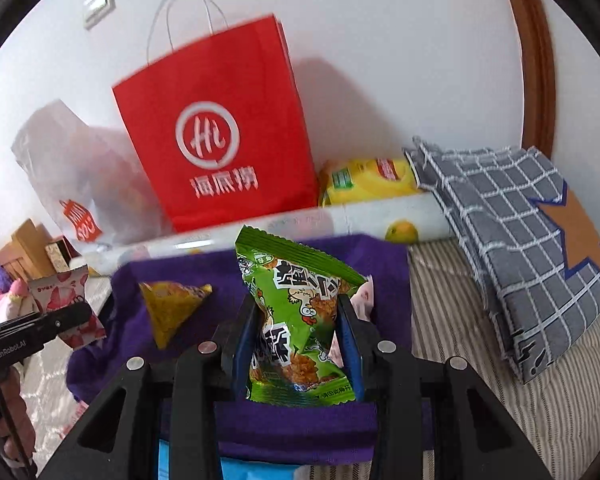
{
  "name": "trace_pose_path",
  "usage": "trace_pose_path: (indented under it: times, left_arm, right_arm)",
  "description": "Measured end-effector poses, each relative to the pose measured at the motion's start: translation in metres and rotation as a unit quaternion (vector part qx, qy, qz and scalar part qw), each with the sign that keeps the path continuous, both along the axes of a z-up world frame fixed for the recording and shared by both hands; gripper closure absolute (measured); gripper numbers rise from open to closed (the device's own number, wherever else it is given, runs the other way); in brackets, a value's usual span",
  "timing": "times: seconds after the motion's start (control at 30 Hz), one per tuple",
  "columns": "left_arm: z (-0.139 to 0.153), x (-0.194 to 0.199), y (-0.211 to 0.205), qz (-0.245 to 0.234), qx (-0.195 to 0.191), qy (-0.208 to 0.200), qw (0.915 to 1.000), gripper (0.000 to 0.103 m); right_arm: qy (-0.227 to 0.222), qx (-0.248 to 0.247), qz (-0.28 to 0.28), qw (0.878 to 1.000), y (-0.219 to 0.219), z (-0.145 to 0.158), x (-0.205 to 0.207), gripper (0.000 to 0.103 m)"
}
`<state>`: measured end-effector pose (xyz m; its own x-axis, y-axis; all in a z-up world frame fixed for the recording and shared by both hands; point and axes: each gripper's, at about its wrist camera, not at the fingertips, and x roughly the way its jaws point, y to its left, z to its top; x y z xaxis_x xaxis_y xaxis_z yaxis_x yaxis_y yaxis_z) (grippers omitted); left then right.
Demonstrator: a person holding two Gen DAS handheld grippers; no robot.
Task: Organize snacks
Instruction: 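Carry the pink bag and green chip bag over the purple towel with both grippers, then open both grippers to drop the bags onto the purple towel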
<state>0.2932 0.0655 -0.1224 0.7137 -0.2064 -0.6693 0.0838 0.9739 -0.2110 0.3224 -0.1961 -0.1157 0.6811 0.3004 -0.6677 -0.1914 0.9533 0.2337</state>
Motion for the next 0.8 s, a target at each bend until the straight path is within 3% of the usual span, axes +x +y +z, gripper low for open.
trace_pose_path:
  times: [0.27,0.53,0.8]
  left_arm:
    - [-0.027,0.012,0.003,-0.001,-0.010,0.037,0.9993,0.081]
    - [-0.032,0.011,0.006,-0.001,-0.017,0.043,0.9990,0.081]
    - [-0.036,0.012,0.004,-0.006,-0.021,0.057,0.9981,0.081]
  right_arm:
    - [0.017,-0.007,-0.001,1.000,-0.010,-0.010,0.008,0.067]
    - [0.050,-0.009,0.007,0.999,-0.012,-0.027,0.016,0.067]
    - [0.052,-0.008,0.037,0.998,-0.002,-0.031,0.011,0.066]
